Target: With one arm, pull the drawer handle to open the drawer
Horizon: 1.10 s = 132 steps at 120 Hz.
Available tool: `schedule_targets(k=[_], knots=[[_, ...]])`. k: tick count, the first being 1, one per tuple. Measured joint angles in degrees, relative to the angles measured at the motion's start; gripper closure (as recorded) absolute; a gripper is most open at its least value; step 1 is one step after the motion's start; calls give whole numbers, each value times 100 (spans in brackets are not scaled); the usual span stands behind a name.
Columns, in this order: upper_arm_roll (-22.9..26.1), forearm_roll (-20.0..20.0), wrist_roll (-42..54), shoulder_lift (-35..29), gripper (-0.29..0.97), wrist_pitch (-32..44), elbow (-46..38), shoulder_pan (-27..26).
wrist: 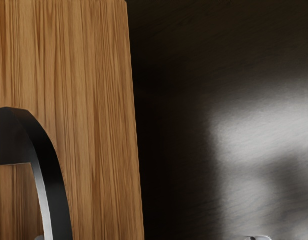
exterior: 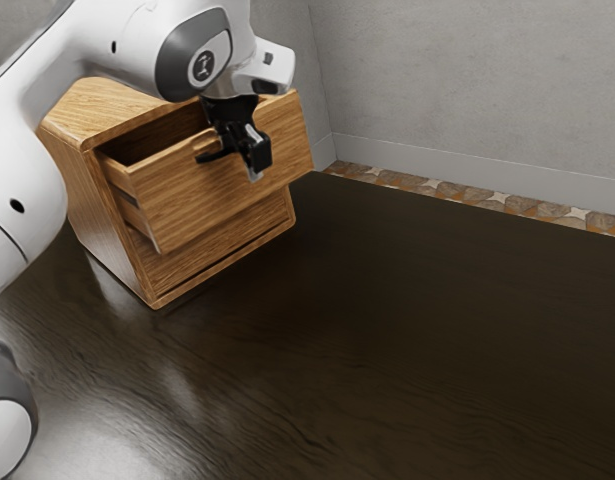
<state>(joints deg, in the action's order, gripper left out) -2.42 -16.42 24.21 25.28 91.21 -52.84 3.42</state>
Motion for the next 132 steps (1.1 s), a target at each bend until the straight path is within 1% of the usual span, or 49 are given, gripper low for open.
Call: schedule_targets(k=[27,43,95,132], knots=[[5,-4,-76,-1,22,-92,-1,-116],[-1,-17,-136,-73,26,-145,-6,-253],[-19,4,-492,-185,21,-349,-75,-517],[-20,18,-735,-235,21,-517,-117,-666]])
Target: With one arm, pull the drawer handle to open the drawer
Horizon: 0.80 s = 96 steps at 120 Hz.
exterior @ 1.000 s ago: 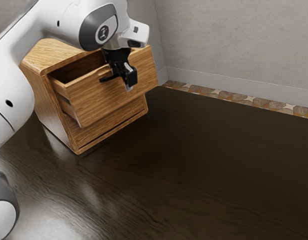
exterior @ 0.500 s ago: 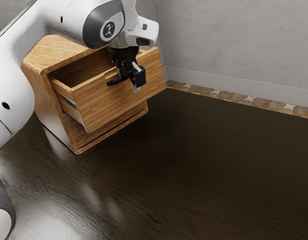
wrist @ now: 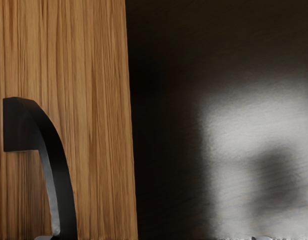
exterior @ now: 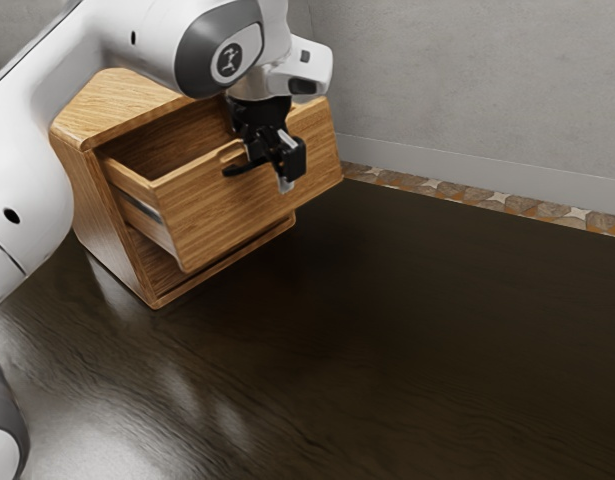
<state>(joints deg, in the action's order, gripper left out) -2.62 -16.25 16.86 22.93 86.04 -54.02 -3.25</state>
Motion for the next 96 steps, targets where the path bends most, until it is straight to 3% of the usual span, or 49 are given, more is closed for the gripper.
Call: schedule_targets(k=[38,54,76,80,96], knots=[[-10,-16,-192,-4,21,-66,-85,-214],[-28,-513,-249,-79,26,-79,-91,-463],[-9,-1037,-308,-268,17,-111,-86,-975],[3,-944,-314,-299,15,-131,-86,-1025],[16,70,-324,-404,8,-380,-91,-1100]])
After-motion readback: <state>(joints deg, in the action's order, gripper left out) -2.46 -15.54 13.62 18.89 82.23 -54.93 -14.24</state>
